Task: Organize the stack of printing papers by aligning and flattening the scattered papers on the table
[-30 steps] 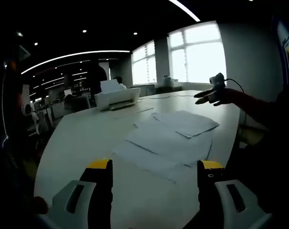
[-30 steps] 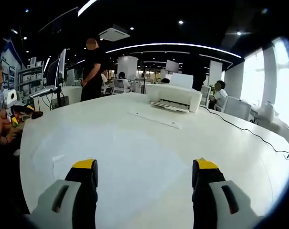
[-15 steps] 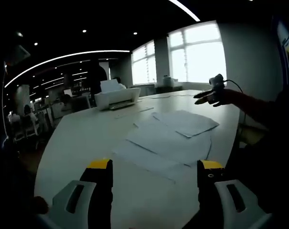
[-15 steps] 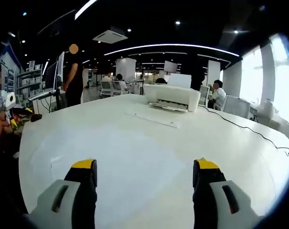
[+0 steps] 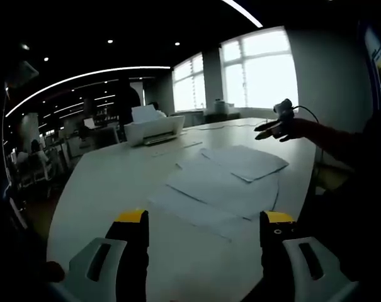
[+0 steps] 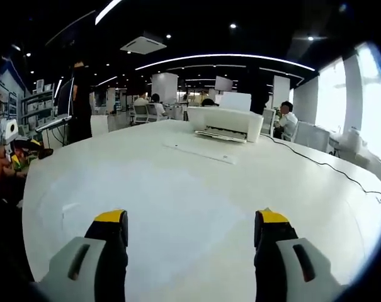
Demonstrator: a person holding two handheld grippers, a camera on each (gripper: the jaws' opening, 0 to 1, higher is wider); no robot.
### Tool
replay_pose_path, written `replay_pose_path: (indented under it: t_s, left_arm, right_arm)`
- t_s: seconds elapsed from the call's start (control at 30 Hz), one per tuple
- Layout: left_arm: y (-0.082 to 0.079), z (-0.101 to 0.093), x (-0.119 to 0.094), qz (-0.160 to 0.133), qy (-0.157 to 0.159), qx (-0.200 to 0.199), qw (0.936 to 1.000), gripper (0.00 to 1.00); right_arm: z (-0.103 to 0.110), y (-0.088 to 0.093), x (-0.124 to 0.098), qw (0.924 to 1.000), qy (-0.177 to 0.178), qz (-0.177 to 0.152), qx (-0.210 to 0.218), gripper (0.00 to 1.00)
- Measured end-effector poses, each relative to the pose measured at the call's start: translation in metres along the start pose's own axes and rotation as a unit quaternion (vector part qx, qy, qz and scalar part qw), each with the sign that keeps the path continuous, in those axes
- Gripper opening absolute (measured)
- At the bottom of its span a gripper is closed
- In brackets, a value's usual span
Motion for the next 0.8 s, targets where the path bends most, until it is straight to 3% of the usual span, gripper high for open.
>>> replay_pose_path:
  t_s: [0.8]
  left_arm:
    - [0.006, -0.003, 0.002, 0.005, 0.003, -0.006, 1.0, 0.75]
  right_arm:
    - [-0.017, 0.005, 0.014, 1.0, 0.004, 0.007, 0.002, 0.78]
Point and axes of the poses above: the point that each gripper's makers call its tool centre point, and the gripper's own axes: x roughly forward along the fingers, z roughly to its left, y roughly out of its underside, the point moved 10 cm from there along -x, roughly backward along the fingers, and after that the axes turned 6 degrees about -z, right-handed, at the moved point
